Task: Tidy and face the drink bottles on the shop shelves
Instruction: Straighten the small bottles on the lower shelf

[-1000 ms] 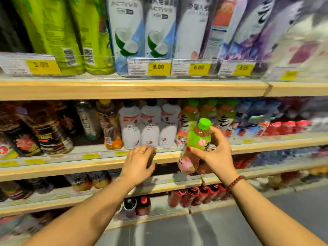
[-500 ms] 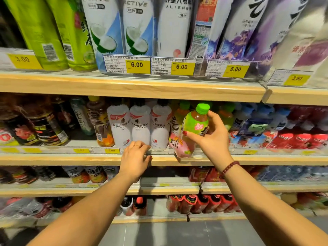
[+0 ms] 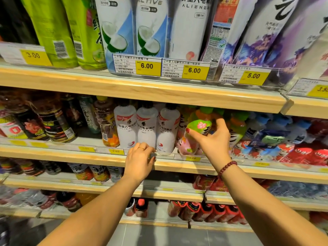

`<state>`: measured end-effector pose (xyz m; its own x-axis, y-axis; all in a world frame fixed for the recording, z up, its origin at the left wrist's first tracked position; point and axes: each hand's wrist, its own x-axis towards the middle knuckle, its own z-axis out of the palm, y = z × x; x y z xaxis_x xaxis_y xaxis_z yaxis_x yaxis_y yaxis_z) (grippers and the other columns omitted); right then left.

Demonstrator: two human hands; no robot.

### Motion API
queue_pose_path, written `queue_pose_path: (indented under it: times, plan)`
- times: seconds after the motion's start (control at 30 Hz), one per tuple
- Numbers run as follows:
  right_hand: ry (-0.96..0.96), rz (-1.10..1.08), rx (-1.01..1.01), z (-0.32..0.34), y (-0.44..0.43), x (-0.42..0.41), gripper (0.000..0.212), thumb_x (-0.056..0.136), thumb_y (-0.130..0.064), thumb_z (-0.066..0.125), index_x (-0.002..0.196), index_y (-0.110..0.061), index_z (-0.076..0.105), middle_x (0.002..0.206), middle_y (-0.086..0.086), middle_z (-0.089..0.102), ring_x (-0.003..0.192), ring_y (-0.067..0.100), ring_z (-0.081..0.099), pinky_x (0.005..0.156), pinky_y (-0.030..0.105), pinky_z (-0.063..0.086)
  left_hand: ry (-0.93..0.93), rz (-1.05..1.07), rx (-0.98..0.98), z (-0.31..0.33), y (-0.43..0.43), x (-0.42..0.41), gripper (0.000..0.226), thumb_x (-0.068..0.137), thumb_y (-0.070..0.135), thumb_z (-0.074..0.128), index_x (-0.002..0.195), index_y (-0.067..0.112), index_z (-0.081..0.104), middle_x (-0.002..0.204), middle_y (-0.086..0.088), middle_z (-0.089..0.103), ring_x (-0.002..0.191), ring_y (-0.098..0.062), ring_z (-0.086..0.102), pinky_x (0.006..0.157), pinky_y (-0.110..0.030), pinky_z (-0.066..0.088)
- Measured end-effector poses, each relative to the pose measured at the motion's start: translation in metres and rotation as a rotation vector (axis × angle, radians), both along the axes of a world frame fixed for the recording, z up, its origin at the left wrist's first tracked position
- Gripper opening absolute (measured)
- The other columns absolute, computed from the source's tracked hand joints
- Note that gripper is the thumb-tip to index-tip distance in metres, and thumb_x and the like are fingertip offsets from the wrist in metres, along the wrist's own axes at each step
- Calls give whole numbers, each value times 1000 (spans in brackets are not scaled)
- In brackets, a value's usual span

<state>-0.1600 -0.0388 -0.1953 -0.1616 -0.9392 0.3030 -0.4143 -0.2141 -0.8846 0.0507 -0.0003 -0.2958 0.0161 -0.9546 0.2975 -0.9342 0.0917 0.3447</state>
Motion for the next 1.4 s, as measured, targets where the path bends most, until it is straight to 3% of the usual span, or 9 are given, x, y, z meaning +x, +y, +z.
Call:
queue_pose_path:
  times: [0.17, 0.33, 0.4, 0.53, 0.7, 0.87, 1.07, 1.23, 1.4]
  plan:
    - [37, -31, 54, -5, -5, 11, 56, 56, -40, 84, 94, -19, 49, 101, 9, 62, 96, 29, 62, 80, 50, 55, 20, 24, -19, -2, -1, -1, 17, 84, 28, 67, 100, 22, 66, 98, 2, 59, 100, -21, 51, 88, -34, 39]
    - [53, -68, 102, -12, -8, 21, 52, 61, -33, 86, 92, -12, 49, 99, 12, 62, 92, 29, 62, 78, 50, 55, 34, 64, -20, -1, -4, -6, 12, 83, 27, 68, 92, 21, 65, 93, 1, 58, 96, -22, 50, 84, -34, 40]
    - [106, -92, 99, -15, -7, 25, 48, 63, -34, 86, 81, -17, 45, 93, 10, 61, 83, 25, 59, 69, 42, 53, 44, 72, -25, -1, -4, -7, 10, 82, 26, 69, 89, 20, 64, 90, 1, 57, 94, -23, 50, 82, -35, 41]
    - [175, -120, 106, -18, -6, 29, 51, 64, -34, 85, 69, -25, 35, 80, 4, 47, 69, 17, 41, 49, 23, 29, 53, 86, -45, -3, -5, -6, 9, 81, 25, 70, 86, 19, 65, 86, 0, 58, 90, -24, 51, 80, -36, 42]
    - [284, -130, 133, -13, -11, 26, 50, 69, -38, 82, 63, -18, 36, 76, 5, 46, 67, 19, 41, 47, 23, 22, 94, 100, -62, -4, -7, -7, 11, 80, 28, 72, 84, 20, 66, 83, 2, 57, 87, -22, 51, 78, -34, 41]
    - [359, -114, 79, 1, -14, 16, 60, 69, -45, 79, 51, -14, 30, 50, 0, 34, 47, 13, 31, 44, 30, 21, 151, 118, -58, -4, -7, -6, 12, 80, 31, 73, 81, 20, 68, 82, 2, 57, 87, -21, 50, 78, -34, 41]
    - [400, -170, 2, 0, -10, 15, 44, 70, -42, 79, 66, -10, 49, 72, 8, 51, 72, 19, 44, 62, 29, 32, 276, 131, -50, -1, -7, -6, 10, 79, 30, 73, 78, 20, 71, 79, 3, 56, 88, -20, 49, 80, -32, 38]
    - [430, -161, 9, 3, -14, 11, 51, 72, -38, 79, 53, -18, 35, 58, 1, 40, 66, 23, 47, 58, 30, 32, 303, 137, -50, -1, -8, -6, 9, 79, 29, 74, 78, 20, 71, 79, 4, 56, 88, -20, 49, 82, -33, 37]
    - [475, -125, -30, -5, -9, 8, 46, 78, -39, 73, 62, -18, 36, 65, -5, 36, 70, 18, 42, 62, 27, 30, 296, 155, -30, 0, -8, -7, 10, 81, 30, 72, 82, 20, 71, 83, 2, 58, 92, -21, 49, 83, -33, 36]
